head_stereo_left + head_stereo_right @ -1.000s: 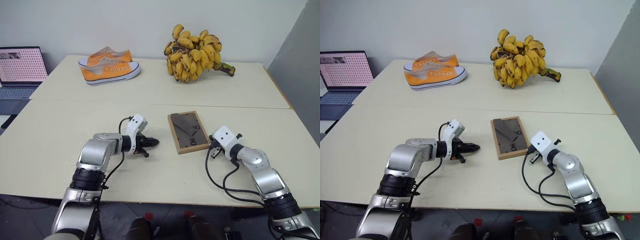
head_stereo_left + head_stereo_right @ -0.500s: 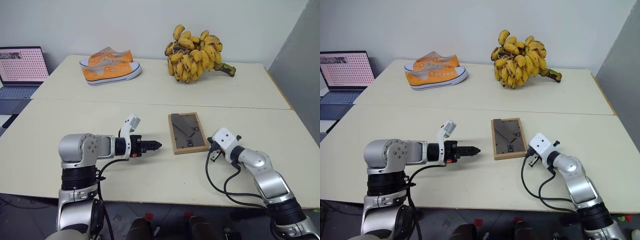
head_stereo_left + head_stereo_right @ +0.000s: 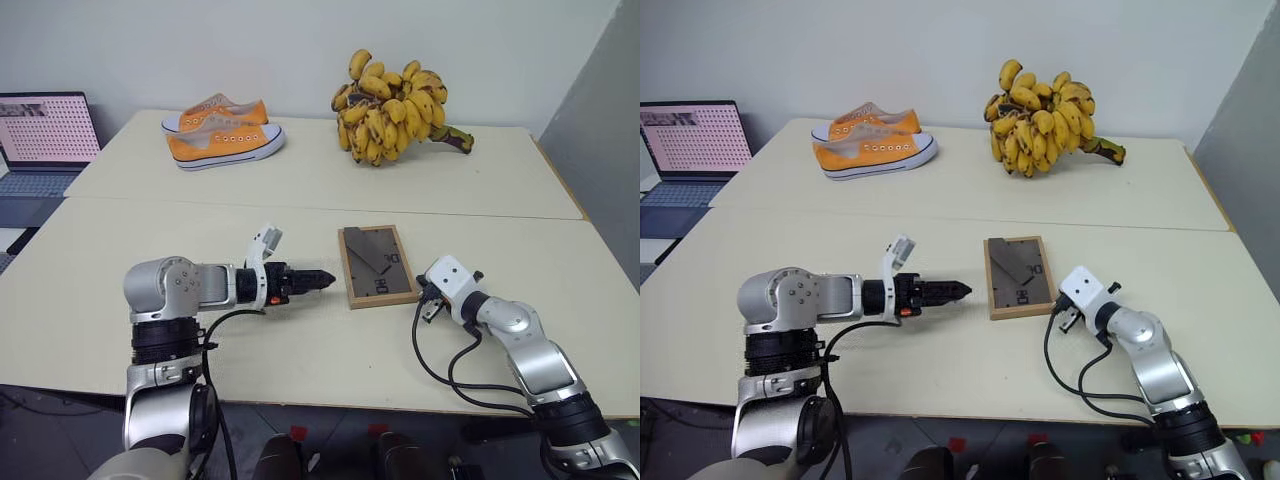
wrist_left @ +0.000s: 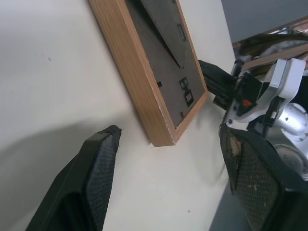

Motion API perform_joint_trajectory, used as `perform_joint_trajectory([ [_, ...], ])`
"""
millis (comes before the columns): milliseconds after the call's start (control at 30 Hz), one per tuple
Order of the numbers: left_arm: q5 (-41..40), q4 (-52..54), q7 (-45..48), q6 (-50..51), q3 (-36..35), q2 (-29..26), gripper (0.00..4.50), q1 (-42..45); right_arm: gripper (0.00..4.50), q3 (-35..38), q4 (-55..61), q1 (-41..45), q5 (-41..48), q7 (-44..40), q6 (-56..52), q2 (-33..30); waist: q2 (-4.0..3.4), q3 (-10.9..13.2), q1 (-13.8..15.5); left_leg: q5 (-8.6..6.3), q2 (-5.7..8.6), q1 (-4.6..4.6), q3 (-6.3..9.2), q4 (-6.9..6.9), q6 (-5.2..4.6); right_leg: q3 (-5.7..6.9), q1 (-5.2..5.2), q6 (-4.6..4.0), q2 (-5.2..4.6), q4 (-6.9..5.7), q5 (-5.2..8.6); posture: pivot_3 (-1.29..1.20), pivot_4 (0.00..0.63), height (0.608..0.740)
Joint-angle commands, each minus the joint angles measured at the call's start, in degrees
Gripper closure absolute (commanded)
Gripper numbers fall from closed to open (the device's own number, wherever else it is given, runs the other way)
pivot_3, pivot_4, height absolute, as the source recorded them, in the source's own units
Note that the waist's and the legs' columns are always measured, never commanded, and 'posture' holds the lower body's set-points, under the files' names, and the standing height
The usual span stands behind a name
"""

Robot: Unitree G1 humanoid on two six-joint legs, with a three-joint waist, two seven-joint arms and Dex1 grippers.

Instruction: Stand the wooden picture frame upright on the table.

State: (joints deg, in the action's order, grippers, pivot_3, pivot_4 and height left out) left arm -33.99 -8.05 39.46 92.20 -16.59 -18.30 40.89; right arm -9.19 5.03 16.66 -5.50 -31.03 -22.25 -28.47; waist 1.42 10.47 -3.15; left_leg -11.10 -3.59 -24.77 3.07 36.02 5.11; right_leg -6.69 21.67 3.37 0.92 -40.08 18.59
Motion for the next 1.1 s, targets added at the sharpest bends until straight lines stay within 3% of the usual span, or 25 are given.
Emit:
perform_joint_trajectory([
  [33,-0.4,-4.7,-1.5,-2.0,0.7,2.6,1.11,2.3,4.50,0.7,0.7,0.9,-0.1,0.2,1.6,-0.2,0.00,0.0,0.0,0.00,0.01,0.00,0.00,0.00,0.00,0.01,-0.02,0.00,-0.01,0.00,0.00,0.00,0.150,0.740],
  [467,0.7,-15.5,-6.3,-6.0,-0.4,3.4,1.11,4.5,4.50,-1.5,-0.6,1.1,-0.9,2.9,1.3,4.6,0.00,0.0,-0.1,0.01,0.00,0.02,0.01,-0.02,0.01,0.00,-0.02,0.00,0.00,0.00,0.00,0.00,0.150,0.740],
  [1100,-0.4,-17.9,-9.7,-6.9,-1.9,3.9,1.11,7.0,4.50,-3.7,2.4,1.6,-1.0,7.6,-2.9,12.3,-0.01,0.0,-0.3,0.02,-0.02,0.10,0.00,-0.04,0.03,0.00,-0.06,0.00,0.02,-0.02,0.00,0.00,0.150,0.740],
])
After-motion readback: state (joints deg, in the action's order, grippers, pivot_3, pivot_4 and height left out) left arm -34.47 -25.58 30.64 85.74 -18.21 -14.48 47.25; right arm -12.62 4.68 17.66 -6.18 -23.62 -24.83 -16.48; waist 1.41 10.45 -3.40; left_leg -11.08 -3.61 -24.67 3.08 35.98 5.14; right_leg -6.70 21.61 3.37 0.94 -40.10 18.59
